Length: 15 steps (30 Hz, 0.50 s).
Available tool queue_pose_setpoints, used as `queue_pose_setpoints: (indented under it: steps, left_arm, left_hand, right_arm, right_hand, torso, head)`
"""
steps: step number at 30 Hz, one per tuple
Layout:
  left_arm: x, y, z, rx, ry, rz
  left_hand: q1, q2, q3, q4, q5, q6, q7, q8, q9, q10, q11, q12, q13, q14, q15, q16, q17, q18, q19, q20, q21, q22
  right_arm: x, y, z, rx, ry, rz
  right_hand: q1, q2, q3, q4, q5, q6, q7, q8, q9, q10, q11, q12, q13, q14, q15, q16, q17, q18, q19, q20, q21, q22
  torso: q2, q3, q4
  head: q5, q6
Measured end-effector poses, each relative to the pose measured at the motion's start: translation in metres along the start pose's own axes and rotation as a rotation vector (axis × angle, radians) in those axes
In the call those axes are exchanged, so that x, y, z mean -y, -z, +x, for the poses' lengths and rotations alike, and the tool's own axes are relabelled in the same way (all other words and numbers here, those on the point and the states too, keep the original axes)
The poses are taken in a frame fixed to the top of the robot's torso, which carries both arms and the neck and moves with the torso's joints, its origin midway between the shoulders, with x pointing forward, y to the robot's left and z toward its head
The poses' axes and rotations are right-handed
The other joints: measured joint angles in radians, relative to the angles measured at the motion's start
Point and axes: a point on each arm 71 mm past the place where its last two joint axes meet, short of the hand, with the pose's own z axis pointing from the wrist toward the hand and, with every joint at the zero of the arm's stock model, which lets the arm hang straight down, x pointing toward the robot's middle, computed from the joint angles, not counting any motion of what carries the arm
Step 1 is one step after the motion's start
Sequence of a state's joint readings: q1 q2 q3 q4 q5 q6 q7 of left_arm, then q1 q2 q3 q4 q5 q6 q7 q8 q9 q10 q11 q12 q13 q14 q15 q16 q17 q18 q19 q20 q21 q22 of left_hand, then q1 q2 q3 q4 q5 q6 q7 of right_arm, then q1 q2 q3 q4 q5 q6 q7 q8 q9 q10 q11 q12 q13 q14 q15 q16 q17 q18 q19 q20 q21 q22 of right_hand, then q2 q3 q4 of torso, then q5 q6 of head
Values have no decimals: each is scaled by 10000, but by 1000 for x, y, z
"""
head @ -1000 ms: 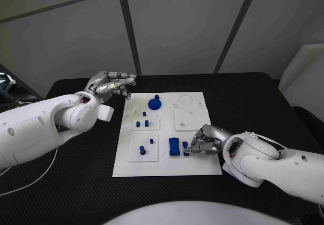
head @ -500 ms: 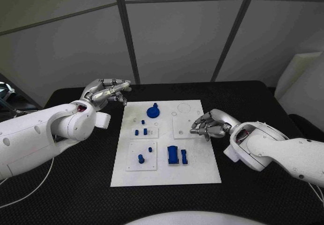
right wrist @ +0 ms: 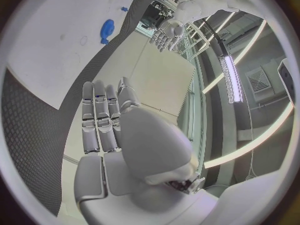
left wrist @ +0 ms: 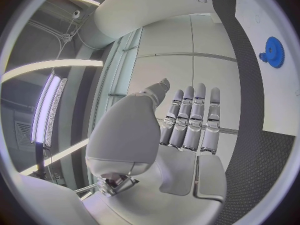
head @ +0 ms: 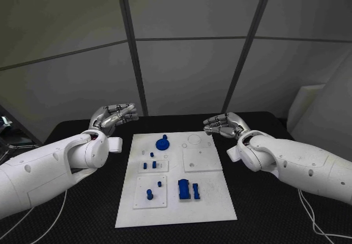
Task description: Assemble the parts on the task board
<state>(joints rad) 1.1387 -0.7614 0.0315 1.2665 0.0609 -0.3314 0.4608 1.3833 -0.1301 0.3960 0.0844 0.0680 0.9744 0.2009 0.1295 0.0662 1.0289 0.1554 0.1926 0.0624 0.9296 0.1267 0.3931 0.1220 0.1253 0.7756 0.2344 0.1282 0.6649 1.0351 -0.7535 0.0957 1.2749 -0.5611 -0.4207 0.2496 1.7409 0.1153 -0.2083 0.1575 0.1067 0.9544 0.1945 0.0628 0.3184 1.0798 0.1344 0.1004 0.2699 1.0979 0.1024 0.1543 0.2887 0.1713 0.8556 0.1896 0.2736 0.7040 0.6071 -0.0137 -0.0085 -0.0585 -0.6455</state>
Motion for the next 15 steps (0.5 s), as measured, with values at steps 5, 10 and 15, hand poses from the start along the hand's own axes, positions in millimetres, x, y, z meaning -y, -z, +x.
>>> queue_pose_setpoints:
  steps: [5,10,15]
  left_arm:
    - [-8,-8,-1,197,-54,89]
    - [-12,-11,-2,390,-149,120]
    - [-15,-11,-2,422,-177,61]
  left_hand:
    - [0,0,-188,11,0,92,-92,-361,0,71,75,-767,0,-35,185,-1503,-544,2,-424,370,-602,-1050]
    - [0,0,-633,39,0,193,-117,-567,1,122,126,-1234,1,-54,305,-2310,-584,6,-1023,474,-638,-1834]
    - [-1521,172,-1194,-279,-231,-857,-355,-864,-233,-1123,61,-1519,-215,-1090,218,-2733,-805,609,-2314,213,-909,-2835]
  right_arm:
    - [8,-16,0,295,-510,-242]
    - [8,-25,9,275,-1067,-453]
    - [9,-26,12,223,-1189,-461]
  right_hand:
    - [-270,-80,-20,-68,-120,-256,143,0,-775,-186,244,-348,-1165,-436,315,-861,-896,-1,28,378,-982,-984]
    - [-816,-40,88,-510,-429,-444,53,0,-1436,-422,334,-348,-1948,-677,350,-877,-1665,-2,223,572,-1864,-2019]
    - [-2832,-160,387,-1021,-689,-1458,-179,-217,-1824,-1596,145,-602,-2297,-1800,205,-1140,-2145,-2,-661,359,-2328,-2921]
  torso:
    - [-105,-1,-19]
    - [-139,35,-20]
    - [-151,39,-16]
  head:
    - [135,-79]
    - [232,-69]
    - [252,-41]
